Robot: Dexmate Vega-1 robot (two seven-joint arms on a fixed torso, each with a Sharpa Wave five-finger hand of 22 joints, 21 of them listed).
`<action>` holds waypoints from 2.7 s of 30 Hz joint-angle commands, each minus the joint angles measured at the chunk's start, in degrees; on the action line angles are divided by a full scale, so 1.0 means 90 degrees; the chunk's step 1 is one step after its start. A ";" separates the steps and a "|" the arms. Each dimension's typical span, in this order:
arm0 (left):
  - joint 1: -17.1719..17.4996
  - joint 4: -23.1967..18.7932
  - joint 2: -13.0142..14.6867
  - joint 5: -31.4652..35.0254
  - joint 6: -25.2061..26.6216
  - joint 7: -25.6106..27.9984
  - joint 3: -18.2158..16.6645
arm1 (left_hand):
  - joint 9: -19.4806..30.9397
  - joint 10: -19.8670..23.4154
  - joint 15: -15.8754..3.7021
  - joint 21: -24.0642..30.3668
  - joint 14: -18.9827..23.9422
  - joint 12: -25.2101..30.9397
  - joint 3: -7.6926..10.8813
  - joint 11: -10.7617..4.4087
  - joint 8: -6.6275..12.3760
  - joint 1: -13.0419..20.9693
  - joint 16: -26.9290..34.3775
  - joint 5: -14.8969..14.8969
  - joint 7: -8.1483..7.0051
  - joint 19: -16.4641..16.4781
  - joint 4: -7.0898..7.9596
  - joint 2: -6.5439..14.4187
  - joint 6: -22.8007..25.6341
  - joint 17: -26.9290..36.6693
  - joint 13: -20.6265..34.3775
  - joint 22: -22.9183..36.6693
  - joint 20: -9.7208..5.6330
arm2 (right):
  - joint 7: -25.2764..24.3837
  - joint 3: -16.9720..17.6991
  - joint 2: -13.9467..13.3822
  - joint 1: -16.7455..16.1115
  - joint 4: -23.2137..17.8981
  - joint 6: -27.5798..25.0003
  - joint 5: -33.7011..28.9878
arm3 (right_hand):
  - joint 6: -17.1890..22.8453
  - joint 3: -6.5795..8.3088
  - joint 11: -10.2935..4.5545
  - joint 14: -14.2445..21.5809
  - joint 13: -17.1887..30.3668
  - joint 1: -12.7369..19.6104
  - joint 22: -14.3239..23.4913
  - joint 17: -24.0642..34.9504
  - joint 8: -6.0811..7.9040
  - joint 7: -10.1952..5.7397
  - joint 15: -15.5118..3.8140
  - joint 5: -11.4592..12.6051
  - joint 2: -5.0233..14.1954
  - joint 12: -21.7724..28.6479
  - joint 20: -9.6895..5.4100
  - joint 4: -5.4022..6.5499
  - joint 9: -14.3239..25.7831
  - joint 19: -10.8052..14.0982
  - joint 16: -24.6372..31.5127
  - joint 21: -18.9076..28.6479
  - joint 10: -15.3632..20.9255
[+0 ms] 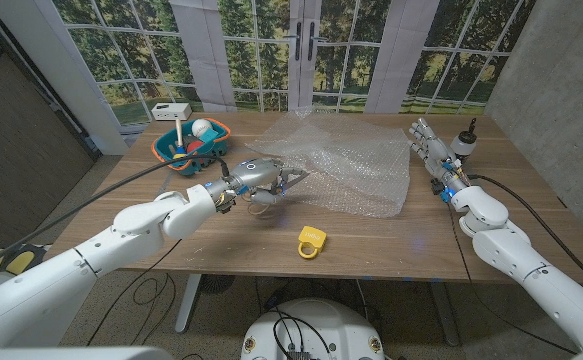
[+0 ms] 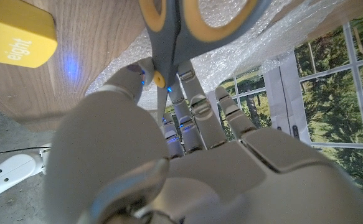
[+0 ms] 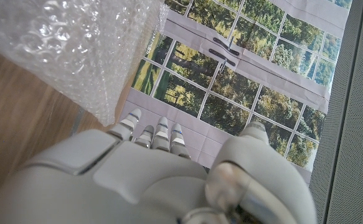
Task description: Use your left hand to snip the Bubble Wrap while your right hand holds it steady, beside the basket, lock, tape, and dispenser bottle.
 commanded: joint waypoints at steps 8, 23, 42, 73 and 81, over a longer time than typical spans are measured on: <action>0.0337 -0.0027 -0.0328 -0.0406 0.0410 0.0578 -0.0186 | 0.0155 0.0478 -0.0362 0.0146 -0.0212 -0.0945 -0.0669 -0.0335 0.0514 0.1333 -0.0791 -0.2395 0.0108 0.0409 -0.0015 0.0986 0.0729 -0.0554 -0.1169 -0.0055 -0.0704 | -0.0017 0.0022 -0.0010 -0.0005 -0.0005 -0.0029 0.0010 | 0.0033 0.0015 -0.0041 0.0021 0.0013 -0.0049 0.0028 0.0002 0.0025 -0.0008 0.0002 -0.0021 0.0010 0.0020 0.0031 0.0003 0.0013 0.0023 0.0065 0.0041 0.0042; 0.0485 -0.0028 -0.0396 -0.0623 0.0316 0.1151 -0.0328 | 0.0968 0.1224 -0.0370 0.0353 0.0187 -0.2077 -0.1301 -0.0053 0.1984 0.1618 -0.1080 -0.2485 0.0235 0.1302 0.0057 0.0933 0.3295 -0.1357 -0.2250 -0.0069 -0.1197 | -0.0025 0.0063 -0.0042 -0.0032 -0.0072 -0.0017 0.0019 | 0.0037 0.0027 -0.0033 0.0022 0.0013 -0.0050 0.0028 0.0001 0.0026 -0.0006 -0.0005 -0.0021 0.0013 0.0021 0.0014 -0.0003 0.0013 0.0046 0.0064 0.0049 0.0053; 0.0526 0.0204 -0.0508 -0.0785 -0.0134 0.1687 -0.0435 | 0.0841 0.1238 -0.0359 0.1995 0.0324 -0.2523 -0.1713 -0.0055 0.1969 0.1842 -0.1175 -0.2459 0.0054 0.4056 0.0120 0.0900 0.3299 -0.1816 -0.1879 0.0095 -0.1121 | -0.0043 0.0091 -0.0058 -0.0055 -0.0138 0.0042 -0.0022 | 0.0037 0.0039 -0.0051 0.0028 0.0013 -0.0054 0.0027 0.0000 0.0025 -0.0006 -0.0004 -0.0023 0.0008 0.0016 0.0014 -0.0012 0.0013 0.0053 0.0064 0.0048 0.0050; 0.0616 0.0755 -0.1746 -0.3746 -0.0987 0.1645 -0.0852 | 0.0928 0.1308 -0.0357 0.2277 0.0219 -0.2713 -0.1721 0.0015 0.2033 0.1848 -0.1170 -0.2443 0.0159 0.4044 0.0129 0.0968 0.3297 -0.1775 -0.1812 0.0099 -0.1255 | 0.0045 0.0063 -0.0095 -0.0062 -0.0260 0.0131 -0.0093 | 0.0047 0.0073 -0.0044 0.0047 0.0013 -0.0053 0.0027 -0.0001 0.0028 -0.0005 -0.0005 -0.0023 0.0019 0.0016 0.0008 -0.0029 0.0013 0.0087 0.0067 0.0054 0.0068; 0.0496 0.0866 -0.1896 -0.4556 -0.1247 0.1127 -0.0902 | 0.0920 0.1331 -0.0353 0.2316 0.0219 -0.2735 -0.1713 0.0037 0.2037 0.1873 -0.1167 -0.2456 0.0156 0.4007 0.0115 0.0972 0.3309 -0.1779 -0.1792 0.0099 -0.1236 | 0.0270 0.0039 0.0008 -0.0071 -0.0189 0.0238 0.0089 | 0.0057 0.0079 -0.0039 0.0054 0.0013 -0.0056 0.0027 -0.0001 0.0031 -0.0003 -0.0007 -0.0025 0.0016 0.0022 0.0002 -0.0034 0.0013 0.0093 0.0068 0.0054 0.0088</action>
